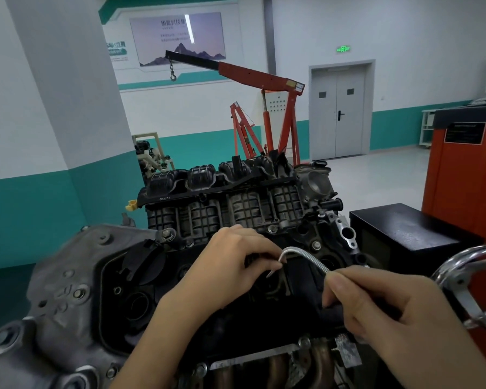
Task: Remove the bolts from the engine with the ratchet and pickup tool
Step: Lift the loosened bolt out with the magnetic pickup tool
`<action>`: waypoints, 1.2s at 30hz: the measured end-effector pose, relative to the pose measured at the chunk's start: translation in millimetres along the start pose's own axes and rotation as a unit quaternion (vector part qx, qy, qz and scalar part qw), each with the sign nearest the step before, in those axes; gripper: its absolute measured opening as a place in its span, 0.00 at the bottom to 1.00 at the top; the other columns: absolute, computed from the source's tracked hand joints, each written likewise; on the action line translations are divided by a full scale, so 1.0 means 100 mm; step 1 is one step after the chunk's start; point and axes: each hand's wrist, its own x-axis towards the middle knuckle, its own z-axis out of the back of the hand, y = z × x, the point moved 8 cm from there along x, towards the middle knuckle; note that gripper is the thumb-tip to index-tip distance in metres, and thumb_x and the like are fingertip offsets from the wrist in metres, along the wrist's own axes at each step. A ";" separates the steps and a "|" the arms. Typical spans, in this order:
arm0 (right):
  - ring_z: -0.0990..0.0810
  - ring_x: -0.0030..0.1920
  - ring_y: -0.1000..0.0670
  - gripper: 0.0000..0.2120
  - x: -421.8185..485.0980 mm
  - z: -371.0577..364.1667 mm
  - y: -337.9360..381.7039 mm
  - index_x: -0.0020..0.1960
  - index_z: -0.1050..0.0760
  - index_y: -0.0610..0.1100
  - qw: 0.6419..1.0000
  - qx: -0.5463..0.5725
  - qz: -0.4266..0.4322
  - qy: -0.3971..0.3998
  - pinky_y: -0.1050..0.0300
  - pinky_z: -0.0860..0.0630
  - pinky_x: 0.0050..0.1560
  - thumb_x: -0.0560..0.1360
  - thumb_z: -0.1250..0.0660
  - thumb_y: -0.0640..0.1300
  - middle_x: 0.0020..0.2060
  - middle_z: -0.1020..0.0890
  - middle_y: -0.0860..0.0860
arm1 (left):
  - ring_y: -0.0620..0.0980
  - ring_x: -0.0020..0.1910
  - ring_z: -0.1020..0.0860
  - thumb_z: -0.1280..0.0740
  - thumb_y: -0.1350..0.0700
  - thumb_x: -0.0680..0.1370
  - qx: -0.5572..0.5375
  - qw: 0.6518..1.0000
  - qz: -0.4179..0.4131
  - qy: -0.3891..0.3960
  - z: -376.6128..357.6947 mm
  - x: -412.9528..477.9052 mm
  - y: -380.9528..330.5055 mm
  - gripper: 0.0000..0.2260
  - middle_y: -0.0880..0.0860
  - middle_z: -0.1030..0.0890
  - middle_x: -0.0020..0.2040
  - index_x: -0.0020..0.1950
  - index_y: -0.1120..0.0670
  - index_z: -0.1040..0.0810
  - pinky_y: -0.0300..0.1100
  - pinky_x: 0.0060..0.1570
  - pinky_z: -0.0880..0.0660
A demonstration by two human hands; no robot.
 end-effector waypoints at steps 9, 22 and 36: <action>0.33 0.18 0.51 0.09 -0.17 0.22 0.23 0.36 0.20 0.51 0.993 -0.070 0.071 -0.059 0.62 0.36 0.20 0.70 0.31 0.55 0.19 0.29 0.47 | 0.38 0.46 0.19 0.25 0.60 0.71 -0.084 0.993 0.059 -0.065 0.26 -0.09 0.02 0.10 0.43 0.15 0.42 0.51 0.50 0.15 0.31 0.51 0.25; 0.33 0.20 0.58 0.16 -0.18 0.23 0.26 0.33 0.21 0.50 0.995 -0.055 0.061 -0.060 0.68 0.35 0.23 0.71 0.35 0.60 0.20 0.27 0.47 | 0.35 0.48 0.19 0.27 0.64 0.73 -0.076 0.989 0.090 -0.094 0.38 -0.16 -0.01 0.11 0.41 0.15 0.43 0.51 0.49 0.15 0.29 0.52 0.25; 0.31 0.22 0.55 0.14 0.11 -0.16 -0.19 0.31 0.24 0.50 0.995 -0.097 0.005 0.005 0.67 0.35 0.31 0.75 0.35 0.47 0.19 0.29 0.52 | 0.37 0.44 0.18 0.24 0.58 0.71 -0.112 0.987 0.093 -0.060 0.05 -0.13 0.13 0.07 0.46 0.15 0.42 0.48 0.55 0.14 0.33 0.51 0.24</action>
